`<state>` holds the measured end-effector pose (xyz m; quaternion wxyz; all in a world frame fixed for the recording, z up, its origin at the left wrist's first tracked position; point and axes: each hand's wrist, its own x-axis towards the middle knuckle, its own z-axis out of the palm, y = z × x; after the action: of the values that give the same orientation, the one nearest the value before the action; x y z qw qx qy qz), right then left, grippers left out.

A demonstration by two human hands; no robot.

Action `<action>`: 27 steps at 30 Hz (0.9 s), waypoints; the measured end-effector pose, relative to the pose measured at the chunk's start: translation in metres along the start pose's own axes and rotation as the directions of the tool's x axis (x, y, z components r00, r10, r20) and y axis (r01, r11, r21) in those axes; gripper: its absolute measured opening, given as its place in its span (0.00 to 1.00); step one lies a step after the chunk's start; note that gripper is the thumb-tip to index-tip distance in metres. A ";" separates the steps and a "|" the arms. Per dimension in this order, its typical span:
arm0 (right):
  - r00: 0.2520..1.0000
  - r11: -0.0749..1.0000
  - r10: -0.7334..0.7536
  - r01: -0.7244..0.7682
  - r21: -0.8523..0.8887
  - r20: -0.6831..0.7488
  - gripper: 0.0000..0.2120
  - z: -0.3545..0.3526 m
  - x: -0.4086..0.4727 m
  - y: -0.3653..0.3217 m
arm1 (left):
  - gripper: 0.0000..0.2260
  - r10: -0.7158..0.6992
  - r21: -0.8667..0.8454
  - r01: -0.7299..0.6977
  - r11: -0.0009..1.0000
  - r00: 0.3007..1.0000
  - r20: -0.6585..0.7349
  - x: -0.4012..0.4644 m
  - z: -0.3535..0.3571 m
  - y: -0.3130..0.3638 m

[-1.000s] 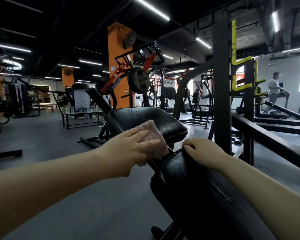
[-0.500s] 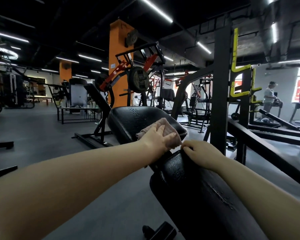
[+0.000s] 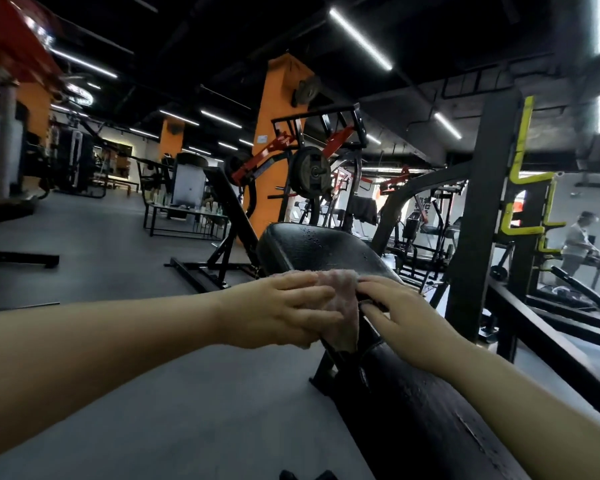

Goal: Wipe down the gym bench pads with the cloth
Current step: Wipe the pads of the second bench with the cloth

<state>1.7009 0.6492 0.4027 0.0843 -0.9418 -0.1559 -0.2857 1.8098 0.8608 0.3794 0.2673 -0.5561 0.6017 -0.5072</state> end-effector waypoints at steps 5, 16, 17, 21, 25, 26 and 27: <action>0.995 0.996 0.091 -0.091 0.002 0.039 0.15 0.007 0.013 -0.002 | 0.15 0.028 0.004 -0.028 1.000 0.998 -0.053 -0.023 0.014 -0.012; 0.983 0.985 0.165 -0.160 -0.069 0.082 0.18 0.007 0.015 -0.007 | 0.10 -0.959 -0.711 0.651 0.264 0.258 -0.120 0.043 0.000 0.073; 0.982 0.984 0.171 -0.167 -0.061 0.083 0.18 0.007 0.014 -0.007 | 0.14 -0.977 -0.677 0.707 0.206 0.193 -0.095 0.049 0.002 0.079; 0.978 0.982 0.187 -0.184 -0.048 0.096 0.18 0.007 0.014 -0.009 | 0.20 -0.993 -0.514 0.857 0.023 0.081 0.090 0.067 -0.004 0.089; 0.975 0.980 0.199 -0.197 -0.037 0.097 0.14 0.005 0.017 -0.010 | 0.36 -0.942 -0.524 0.843 -0.120 0.070 0.328 0.072 -0.010 0.076; 0.973 0.979 0.205 -0.203 -0.032 0.104 0.13 0.004 0.018 -0.010 | 0.37 -0.931 -0.543 0.827 -0.147 0.070 0.359 0.070 -0.009 0.067; 0.972 0.978 0.209 -0.207 -0.029 0.109 0.13 0.003 0.018 -0.009 | 0.35 -0.902 -0.561 0.805 -0.192 0.080 0.424 0.066 -0.009 0.057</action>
<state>1.7137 0.6633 0.4110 0.0968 -0.9681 -0.0583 -0.2238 1.7632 0.7942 0.3468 -0.4208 -0.8250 0.2123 -0.3119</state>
